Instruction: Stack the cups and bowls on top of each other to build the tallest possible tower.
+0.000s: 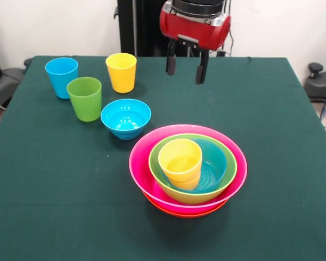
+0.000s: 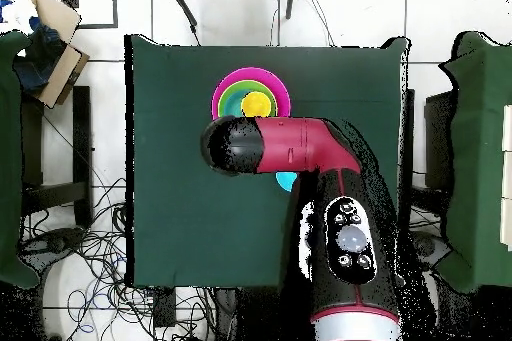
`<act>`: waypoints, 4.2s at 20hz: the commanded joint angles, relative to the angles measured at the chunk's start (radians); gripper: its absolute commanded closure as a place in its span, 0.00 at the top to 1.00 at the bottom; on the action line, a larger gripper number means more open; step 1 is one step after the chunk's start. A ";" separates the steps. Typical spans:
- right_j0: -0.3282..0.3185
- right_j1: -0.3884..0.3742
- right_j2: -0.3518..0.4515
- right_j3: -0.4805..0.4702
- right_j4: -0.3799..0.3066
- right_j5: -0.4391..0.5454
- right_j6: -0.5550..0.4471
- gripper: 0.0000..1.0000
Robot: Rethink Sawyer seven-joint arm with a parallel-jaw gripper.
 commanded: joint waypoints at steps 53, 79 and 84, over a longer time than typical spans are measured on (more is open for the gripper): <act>0.020 0.197 0.032 0.020 -0.495 -0.237 -0.095 1.00; 0.105 0.338 -0.086 -0.037 -0.522 -0.335 -0.015 1.00; 0.076 0.287 -0.029 0.003 -0.482 -0.293 -0.060 1.00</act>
